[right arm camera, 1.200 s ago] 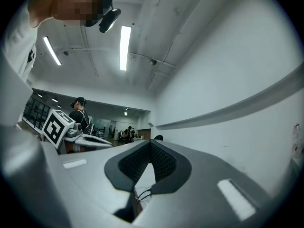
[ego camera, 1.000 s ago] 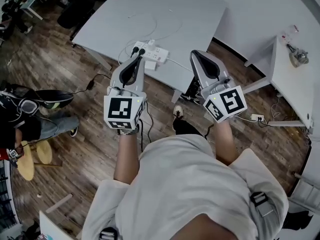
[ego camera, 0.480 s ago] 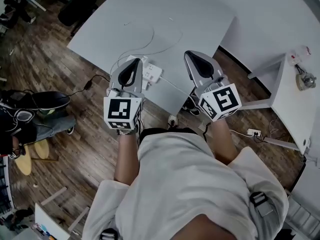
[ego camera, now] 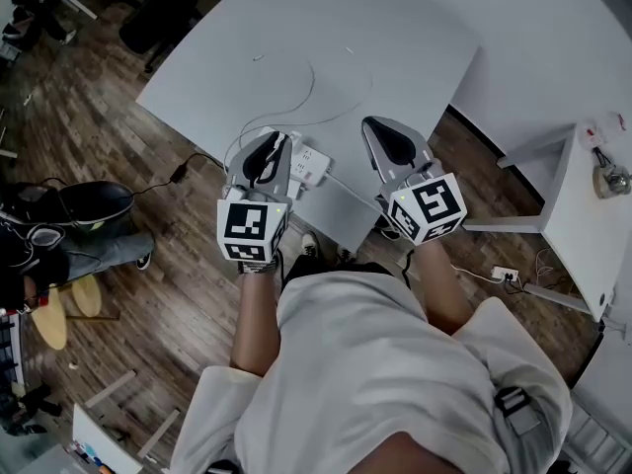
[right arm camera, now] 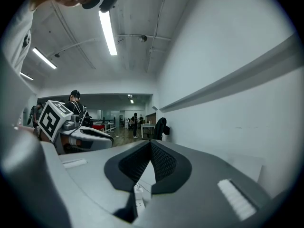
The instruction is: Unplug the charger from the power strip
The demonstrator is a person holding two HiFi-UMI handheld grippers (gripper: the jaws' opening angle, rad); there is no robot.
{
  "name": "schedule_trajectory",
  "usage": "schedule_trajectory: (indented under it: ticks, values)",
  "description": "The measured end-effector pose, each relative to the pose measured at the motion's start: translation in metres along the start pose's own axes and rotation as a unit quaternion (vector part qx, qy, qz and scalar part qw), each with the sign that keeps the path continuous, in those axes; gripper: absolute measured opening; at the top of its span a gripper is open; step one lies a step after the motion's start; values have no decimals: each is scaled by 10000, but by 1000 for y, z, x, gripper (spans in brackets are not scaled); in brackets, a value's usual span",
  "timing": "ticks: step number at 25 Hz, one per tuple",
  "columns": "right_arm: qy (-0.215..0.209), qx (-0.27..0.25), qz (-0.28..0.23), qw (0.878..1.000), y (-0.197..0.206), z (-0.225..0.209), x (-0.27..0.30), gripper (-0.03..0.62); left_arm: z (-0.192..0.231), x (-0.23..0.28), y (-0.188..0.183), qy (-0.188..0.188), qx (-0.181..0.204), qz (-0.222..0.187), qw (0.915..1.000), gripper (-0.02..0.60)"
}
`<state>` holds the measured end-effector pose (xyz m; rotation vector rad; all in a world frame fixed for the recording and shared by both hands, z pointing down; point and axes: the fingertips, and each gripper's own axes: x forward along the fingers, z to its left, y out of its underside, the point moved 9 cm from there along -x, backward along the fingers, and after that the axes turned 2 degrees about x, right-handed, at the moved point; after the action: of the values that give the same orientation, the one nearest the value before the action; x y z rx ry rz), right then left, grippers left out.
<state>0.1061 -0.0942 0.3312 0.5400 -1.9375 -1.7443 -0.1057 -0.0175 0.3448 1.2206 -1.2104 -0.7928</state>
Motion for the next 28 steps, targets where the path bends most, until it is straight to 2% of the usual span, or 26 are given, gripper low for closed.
schedule_trajectory:
  ticks: [6, 12, 17, 28]
  values:
    - [111, 265, 584, 9979, 41, -4, 33, 2, 26, 30, 39, 286, -256, 626, 9973, 87]
    - [178, 381, 1023, 9939, 84, -9, 57, 2, 41, 61, 82, 610, -431, 1205, 9899, 122]
    - [122, 502, 1418, 9885, 122, -10, 71, 2, 48, 85, 107, 796, -496, 1535, 9837, 142]
    - [-366, 660, 2545, 9641, 216, 6, 99, 3, 51, 118, 166, 1071, -556, 2449, 9620, 172]
